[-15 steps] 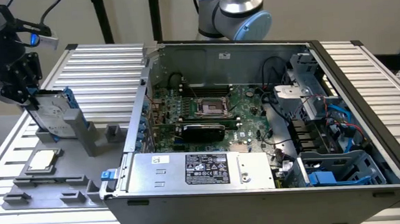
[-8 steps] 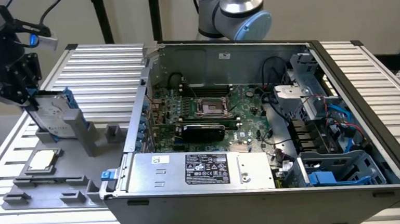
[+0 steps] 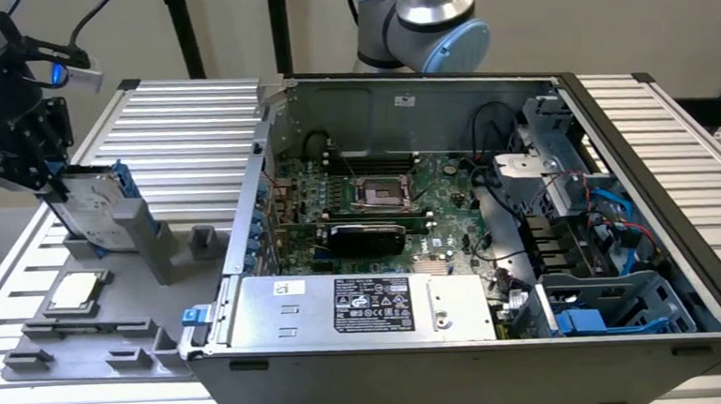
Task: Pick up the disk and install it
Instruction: 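Pick up the disk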
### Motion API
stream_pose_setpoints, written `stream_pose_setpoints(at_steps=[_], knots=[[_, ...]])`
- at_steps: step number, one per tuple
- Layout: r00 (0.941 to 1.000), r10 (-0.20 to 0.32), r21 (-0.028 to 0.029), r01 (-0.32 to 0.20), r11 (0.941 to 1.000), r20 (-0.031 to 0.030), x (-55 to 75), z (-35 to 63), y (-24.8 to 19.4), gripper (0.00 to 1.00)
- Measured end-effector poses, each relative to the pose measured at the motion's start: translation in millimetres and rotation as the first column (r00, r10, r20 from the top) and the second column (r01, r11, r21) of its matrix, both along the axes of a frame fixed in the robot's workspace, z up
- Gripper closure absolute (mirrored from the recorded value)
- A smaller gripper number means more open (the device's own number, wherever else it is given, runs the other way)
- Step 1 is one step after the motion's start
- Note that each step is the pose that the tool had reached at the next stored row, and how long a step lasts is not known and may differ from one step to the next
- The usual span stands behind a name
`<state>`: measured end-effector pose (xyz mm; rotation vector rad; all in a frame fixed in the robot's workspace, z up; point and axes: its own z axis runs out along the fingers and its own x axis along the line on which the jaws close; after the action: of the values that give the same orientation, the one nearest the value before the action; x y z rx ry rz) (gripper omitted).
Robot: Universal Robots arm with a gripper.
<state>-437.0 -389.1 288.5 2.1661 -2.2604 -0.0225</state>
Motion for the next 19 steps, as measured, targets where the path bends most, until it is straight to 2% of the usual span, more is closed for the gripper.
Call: stream_pose_setpoints(at_steps=[15, 19], knots=[[1.0000, 0.000, 0.0002, 0.000, 1.0000, 0.0001, 0.0, 0.3, -0.1, 0.67], [1.0000, 0.000, 0.0001, 0.000, 1.0000, 0.0001, 0.0, 6.8, -0.1, 0.67]])
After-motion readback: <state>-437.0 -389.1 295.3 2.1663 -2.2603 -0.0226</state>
